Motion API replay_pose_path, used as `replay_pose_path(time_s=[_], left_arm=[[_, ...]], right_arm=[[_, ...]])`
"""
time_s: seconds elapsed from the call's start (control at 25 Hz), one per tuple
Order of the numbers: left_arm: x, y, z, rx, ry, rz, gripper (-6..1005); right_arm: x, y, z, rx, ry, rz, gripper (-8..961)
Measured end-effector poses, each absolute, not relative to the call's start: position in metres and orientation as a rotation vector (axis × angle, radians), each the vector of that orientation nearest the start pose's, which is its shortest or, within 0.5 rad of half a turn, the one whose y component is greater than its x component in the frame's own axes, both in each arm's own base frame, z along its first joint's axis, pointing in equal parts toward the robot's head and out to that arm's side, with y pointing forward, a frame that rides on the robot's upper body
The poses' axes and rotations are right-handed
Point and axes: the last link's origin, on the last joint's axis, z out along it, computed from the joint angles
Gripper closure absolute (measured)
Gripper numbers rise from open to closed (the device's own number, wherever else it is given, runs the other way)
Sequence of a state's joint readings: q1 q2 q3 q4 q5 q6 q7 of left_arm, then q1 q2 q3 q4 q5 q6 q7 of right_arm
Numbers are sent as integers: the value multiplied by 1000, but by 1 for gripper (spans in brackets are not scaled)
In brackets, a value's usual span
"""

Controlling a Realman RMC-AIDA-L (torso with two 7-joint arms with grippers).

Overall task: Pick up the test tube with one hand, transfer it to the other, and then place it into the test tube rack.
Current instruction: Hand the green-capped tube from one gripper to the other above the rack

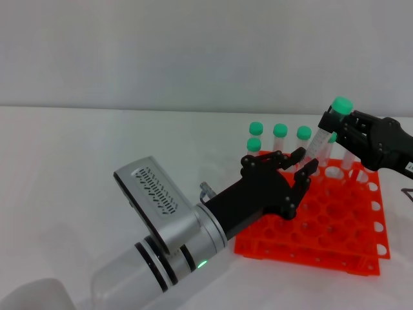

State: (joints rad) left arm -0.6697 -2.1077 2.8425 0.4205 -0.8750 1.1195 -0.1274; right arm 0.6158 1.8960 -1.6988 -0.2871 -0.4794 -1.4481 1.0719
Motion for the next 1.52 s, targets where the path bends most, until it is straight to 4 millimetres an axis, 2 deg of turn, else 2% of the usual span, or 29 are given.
replay_pose_path(time_s=[0.04,0.44,0.96,1.24,1.4,1.52], left_arm=[[-165,322,-129,-2253,-216,-1024,710],[-166,323,-130,-2262,-214,-1001,700],[-166,327,-132,-2259,-240,-980,686],[-177,323,-130,-2243,-246,-948,433],[-197,316,-119,-2159,-233,-915,350],[-219,309,-103,-2030,-267,-902,287]], right_arm=[[214,367,16,-2380,516,1312,687],[215,367,16,-2396,517,1300,758],[213,369,15,-2408,511,1286,757],[214,374,16,-2358,522,1283,757],[212,380,14,-2326,525,1255,756],[205,388,7,-2310,498,1210,755]])
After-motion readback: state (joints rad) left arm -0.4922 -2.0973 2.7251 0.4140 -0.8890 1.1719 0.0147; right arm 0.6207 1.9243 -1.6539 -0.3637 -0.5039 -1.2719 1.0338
